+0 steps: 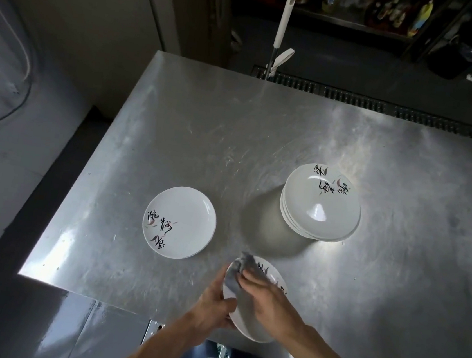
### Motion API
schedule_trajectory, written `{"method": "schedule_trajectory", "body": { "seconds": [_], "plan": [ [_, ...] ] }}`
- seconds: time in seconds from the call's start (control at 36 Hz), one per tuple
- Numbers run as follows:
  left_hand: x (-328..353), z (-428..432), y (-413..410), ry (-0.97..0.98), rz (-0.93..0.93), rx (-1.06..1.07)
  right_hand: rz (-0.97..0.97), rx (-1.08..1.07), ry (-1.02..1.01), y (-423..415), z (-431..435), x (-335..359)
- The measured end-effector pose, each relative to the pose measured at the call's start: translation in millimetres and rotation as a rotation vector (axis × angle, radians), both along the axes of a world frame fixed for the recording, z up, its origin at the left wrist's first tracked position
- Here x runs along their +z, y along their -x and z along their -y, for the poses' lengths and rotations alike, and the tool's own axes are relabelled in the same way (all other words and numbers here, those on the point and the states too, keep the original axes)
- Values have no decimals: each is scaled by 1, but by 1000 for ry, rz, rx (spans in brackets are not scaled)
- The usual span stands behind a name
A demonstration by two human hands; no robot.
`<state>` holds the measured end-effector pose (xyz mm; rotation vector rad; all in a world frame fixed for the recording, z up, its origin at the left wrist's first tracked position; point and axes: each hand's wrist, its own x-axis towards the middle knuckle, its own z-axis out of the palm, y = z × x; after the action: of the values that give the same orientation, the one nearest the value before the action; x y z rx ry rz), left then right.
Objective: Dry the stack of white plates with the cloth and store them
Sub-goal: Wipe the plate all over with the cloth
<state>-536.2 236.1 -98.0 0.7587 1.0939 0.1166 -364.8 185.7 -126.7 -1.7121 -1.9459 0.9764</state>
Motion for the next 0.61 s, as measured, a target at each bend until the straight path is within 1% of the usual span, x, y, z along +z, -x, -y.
{"method": "schedule_trajectory", "body": {
  "seconds": [0.03, 0.08, 0.14, 0.19, 0.28, 0.39, 0.44, 0.5, 0.58, 0.61],
  "plan": [
    [-2, 2, 0, 4, 0, 6, -13, 22, 20, 1, 3, -1],
    [-6, 4, 2, 13, 14, 42, 33, -34, 62, -4, 5, -5],
    [-13, 5, 4, 39, 13, 167, 122, -160, 89, -8, 0, -8],
    [-21, 9, 3, 61, 3, 320, 161, -255, 108, -8, -6, -7],
    [-21, 12, -3, 107, -25, 413, 145, -232, 122, -3, -8, -4],
    [-12, -5, -4, 63, -139, 357, -4, -199, 198, 2, -3, 0],
    [-12, -13, -2, 48, -146, 313, -30, -148, 193, 4, -3, -1],
    [-13, -16, 0, 55, -96, 243, 20, -137, 188, 0, -4, -6],
    [-13, -16, 1, 81, -27, 173, 105, -262, 162, -9, -6, -10],
    [-12, -16, 1, 82, -18, 165, 119, -256, 139, -7, -6, -9]
  ]
}}
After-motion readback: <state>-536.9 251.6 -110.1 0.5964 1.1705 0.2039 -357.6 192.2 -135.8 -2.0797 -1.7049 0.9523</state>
